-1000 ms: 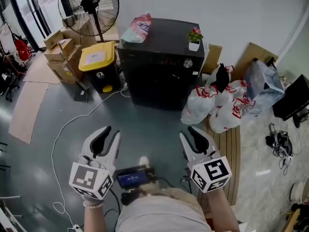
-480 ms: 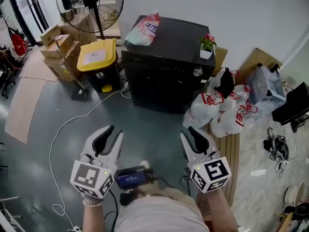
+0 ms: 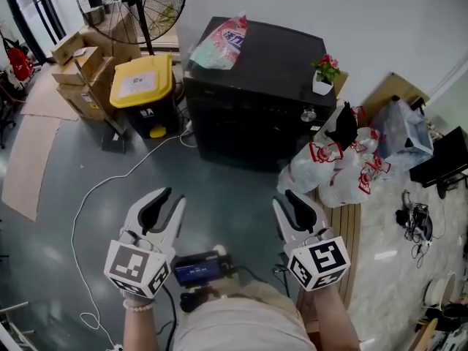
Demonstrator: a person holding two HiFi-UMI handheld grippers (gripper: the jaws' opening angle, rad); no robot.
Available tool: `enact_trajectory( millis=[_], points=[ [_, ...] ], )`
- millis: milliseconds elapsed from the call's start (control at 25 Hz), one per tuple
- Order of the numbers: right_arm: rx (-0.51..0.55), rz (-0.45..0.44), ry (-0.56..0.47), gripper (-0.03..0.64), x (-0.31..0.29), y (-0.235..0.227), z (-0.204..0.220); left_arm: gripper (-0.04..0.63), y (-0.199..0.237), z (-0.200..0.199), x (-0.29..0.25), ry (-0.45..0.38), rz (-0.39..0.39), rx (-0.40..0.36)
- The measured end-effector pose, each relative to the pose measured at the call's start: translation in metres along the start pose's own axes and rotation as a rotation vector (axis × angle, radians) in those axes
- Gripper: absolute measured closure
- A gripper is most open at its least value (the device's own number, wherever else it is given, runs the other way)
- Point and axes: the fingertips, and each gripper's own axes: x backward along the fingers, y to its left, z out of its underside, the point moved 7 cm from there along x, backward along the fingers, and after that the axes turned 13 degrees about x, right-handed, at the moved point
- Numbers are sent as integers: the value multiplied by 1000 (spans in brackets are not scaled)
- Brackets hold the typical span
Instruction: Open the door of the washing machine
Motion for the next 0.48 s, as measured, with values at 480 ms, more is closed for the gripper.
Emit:
enact_trajectory(
  millis=[480],
  points=[
    [-4,12,-6,514,-53,-10,-7,483,48,-8,-29,9,-2,6]
  ],
)
